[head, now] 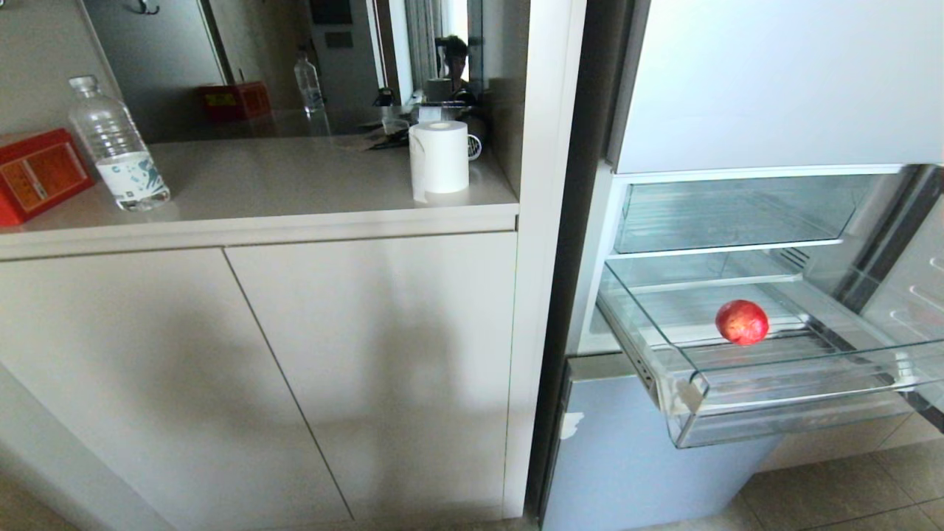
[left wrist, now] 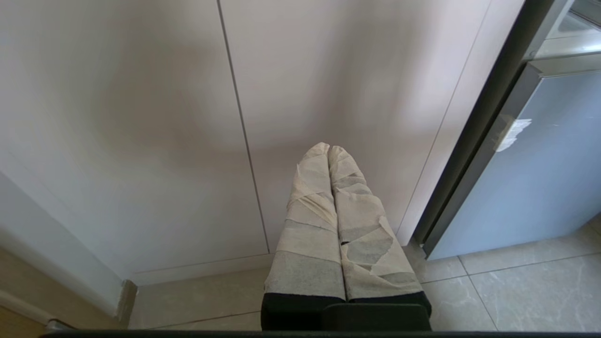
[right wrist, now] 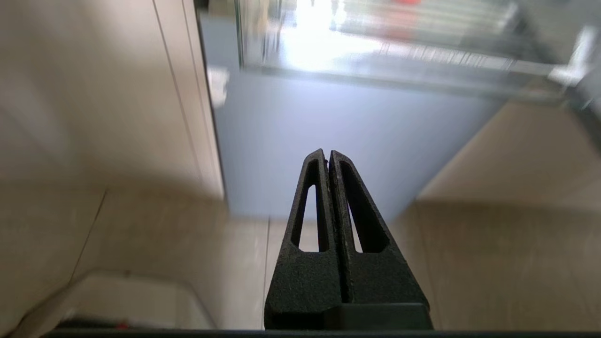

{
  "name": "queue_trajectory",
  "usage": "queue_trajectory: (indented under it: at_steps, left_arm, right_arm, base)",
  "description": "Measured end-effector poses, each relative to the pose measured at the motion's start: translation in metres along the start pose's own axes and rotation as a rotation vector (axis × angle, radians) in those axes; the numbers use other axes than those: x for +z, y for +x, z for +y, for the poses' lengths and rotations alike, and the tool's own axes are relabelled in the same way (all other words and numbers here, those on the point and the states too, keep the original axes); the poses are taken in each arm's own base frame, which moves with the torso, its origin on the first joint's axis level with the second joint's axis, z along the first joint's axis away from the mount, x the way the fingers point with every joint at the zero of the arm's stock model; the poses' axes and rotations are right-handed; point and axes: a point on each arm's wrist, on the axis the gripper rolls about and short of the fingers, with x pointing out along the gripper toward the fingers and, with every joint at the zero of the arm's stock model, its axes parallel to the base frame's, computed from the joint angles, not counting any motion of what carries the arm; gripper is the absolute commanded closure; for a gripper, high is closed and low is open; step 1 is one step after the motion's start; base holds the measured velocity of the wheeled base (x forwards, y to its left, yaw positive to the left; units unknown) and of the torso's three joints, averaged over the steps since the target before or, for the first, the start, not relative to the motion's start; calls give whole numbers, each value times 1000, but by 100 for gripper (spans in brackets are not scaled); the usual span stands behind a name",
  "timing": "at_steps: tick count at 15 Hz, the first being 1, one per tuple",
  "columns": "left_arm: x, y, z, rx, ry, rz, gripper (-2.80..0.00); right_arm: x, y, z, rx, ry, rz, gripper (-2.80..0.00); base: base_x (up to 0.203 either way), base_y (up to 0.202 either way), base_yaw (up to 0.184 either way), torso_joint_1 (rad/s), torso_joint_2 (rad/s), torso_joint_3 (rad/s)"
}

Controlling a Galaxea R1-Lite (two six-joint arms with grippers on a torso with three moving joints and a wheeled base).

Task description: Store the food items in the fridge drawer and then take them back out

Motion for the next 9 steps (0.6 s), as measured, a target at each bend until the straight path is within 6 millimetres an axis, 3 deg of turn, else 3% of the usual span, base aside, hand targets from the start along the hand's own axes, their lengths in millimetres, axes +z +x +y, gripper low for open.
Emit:
queue_trajectory:
  at_steps: [4,9]
  left_arm:
    - [0,0,0,0,-2,0,0]
    - [0,0,0,0,-2,0,0]
  right_arm:
    - [-4,-11,1,-22,14,-148,0]
    - [-6,-14,1,-47,53,-184,0]
  base:
    - [0,0,0,0,0,0]
    - [0,0,0,0,0,0]
